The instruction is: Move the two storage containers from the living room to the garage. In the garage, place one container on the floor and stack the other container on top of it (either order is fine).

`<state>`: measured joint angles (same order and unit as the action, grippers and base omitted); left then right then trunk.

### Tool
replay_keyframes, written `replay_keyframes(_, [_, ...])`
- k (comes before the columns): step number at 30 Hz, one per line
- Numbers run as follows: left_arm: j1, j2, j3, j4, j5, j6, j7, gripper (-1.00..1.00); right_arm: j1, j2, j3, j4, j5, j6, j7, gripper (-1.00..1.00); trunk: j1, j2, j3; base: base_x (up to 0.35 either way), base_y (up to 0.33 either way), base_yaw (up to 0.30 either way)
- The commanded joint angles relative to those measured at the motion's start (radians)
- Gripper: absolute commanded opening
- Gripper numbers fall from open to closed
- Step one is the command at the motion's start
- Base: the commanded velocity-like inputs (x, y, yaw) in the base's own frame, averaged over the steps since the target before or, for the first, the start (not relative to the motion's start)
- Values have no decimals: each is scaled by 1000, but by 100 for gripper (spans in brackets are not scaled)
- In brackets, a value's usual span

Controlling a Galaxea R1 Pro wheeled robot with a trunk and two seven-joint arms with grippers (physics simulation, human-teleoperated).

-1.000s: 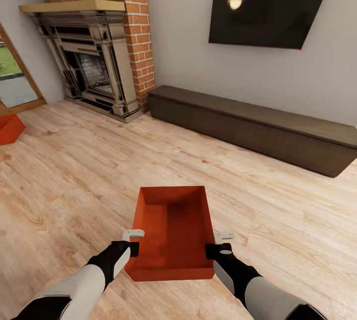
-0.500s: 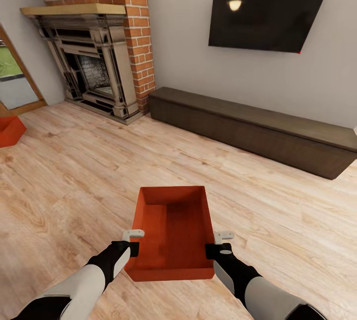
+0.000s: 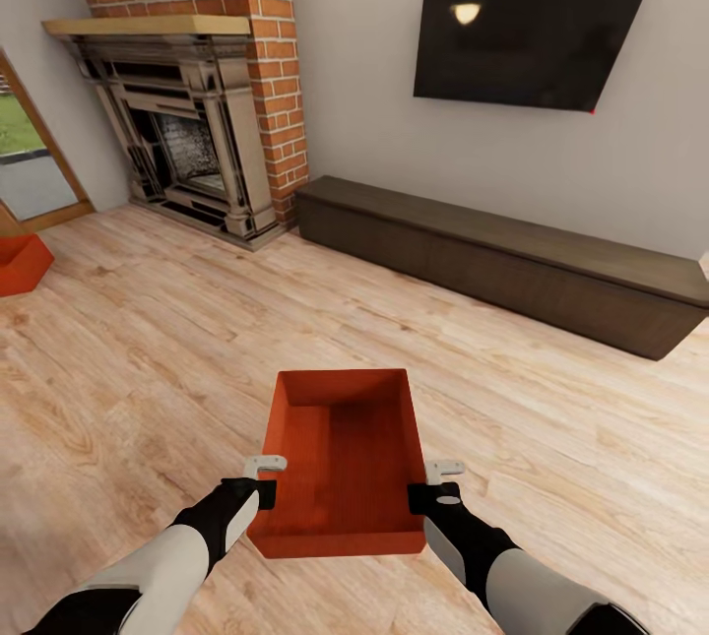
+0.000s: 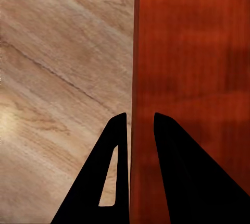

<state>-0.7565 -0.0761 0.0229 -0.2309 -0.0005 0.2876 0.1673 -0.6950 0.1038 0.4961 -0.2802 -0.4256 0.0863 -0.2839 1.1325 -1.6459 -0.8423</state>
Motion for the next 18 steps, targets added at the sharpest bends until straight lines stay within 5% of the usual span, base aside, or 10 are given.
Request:
replay_keyframes(1, [0,12,-14,-1,-7,7,6,-100,-1,-1,18,-5,-7,6,1,-100,-4,7,2,0,0,0])
replay_keyframes(18, [0,12,-14,-1,-7,7,6,-100,-1,-1,18,-5,-7,5,8,-100,-69,126,56,0,0,0])
